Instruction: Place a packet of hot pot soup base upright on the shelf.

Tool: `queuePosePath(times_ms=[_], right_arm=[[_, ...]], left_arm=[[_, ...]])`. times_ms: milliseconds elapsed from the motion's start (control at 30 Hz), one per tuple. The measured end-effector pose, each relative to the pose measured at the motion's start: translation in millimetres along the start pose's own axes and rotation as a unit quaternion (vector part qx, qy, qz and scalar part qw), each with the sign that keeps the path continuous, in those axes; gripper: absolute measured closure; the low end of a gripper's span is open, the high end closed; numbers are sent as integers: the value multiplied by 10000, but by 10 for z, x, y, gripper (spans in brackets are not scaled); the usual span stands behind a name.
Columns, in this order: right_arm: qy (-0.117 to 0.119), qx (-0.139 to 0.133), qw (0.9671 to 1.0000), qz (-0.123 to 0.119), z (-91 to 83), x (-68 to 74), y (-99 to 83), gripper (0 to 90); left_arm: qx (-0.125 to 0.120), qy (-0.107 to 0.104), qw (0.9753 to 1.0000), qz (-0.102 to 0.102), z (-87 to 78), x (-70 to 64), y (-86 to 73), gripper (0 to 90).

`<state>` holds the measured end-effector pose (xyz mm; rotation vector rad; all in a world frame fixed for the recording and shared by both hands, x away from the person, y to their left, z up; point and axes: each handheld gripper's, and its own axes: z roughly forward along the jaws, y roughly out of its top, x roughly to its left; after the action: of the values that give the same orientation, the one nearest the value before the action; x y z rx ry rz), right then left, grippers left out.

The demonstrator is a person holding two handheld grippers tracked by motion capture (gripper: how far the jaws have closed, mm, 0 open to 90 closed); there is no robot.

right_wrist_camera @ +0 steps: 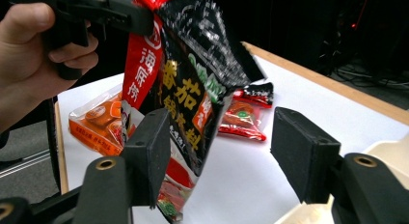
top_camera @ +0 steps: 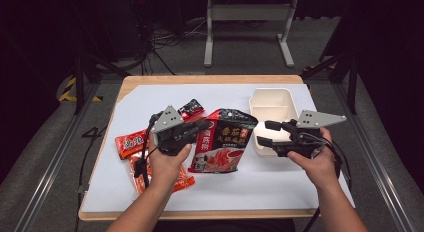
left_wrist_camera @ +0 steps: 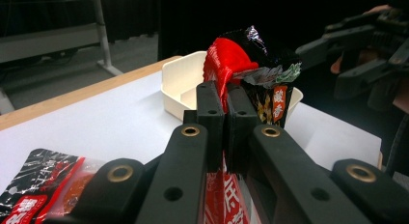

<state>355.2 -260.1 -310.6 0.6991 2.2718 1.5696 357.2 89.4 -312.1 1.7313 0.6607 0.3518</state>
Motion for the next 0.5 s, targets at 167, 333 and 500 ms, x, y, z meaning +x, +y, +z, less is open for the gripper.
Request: queuePosePath(times_ms=[167, 333, 500], right_arm=[[130, 76, 9999, 84, 159, 32, -15, 381], [260, 62, 9996, 96, 319, 58, -44, 354], [437, -35, 9987, 254, 426, 65, -66, 368]], left_arm=[[-78, 3, 10000, -15, -42, -28, -1, 875], [-133, -25, 9999, -29, -77, -43, -2, 875], [-184, -132, 9997, -94, -90, -57, -7, 872]])
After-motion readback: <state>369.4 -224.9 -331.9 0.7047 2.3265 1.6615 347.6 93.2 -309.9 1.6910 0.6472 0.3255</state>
